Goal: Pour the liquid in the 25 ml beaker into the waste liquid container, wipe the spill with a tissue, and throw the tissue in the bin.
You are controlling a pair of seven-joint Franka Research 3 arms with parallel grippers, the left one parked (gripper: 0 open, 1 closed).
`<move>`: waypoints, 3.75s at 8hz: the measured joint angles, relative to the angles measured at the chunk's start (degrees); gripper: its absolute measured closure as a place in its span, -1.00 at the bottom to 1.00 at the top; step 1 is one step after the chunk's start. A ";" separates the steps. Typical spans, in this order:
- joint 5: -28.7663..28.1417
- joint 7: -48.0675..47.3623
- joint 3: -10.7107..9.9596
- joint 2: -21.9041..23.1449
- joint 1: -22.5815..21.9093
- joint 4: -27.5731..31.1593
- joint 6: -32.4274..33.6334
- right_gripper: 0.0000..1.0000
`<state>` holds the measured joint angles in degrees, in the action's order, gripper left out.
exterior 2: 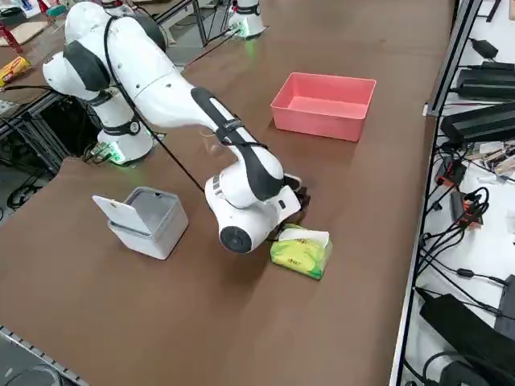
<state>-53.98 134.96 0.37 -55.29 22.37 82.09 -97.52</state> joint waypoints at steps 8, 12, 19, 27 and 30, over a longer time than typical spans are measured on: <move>-0.27 0.23 0.06 -0.54 -0.98 -0.30 -0.63 -1.00; -0.33 0.25 0.06 -0.54 -1.75 -0.42 -0.75 -1.00; -0.37 0.25 0.07 -0.54 -2.70 -0.47 -1.20 -0.92; -0.49 0.25 0.06 -0.53 -2.84 -0.69 -1.45 0.04; -0.50 0.21 0.06 -0.39 -2.85 -1.30 -1.45 0.04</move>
<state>-54.48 135.17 0.43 -55.68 19.52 80.79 -98.97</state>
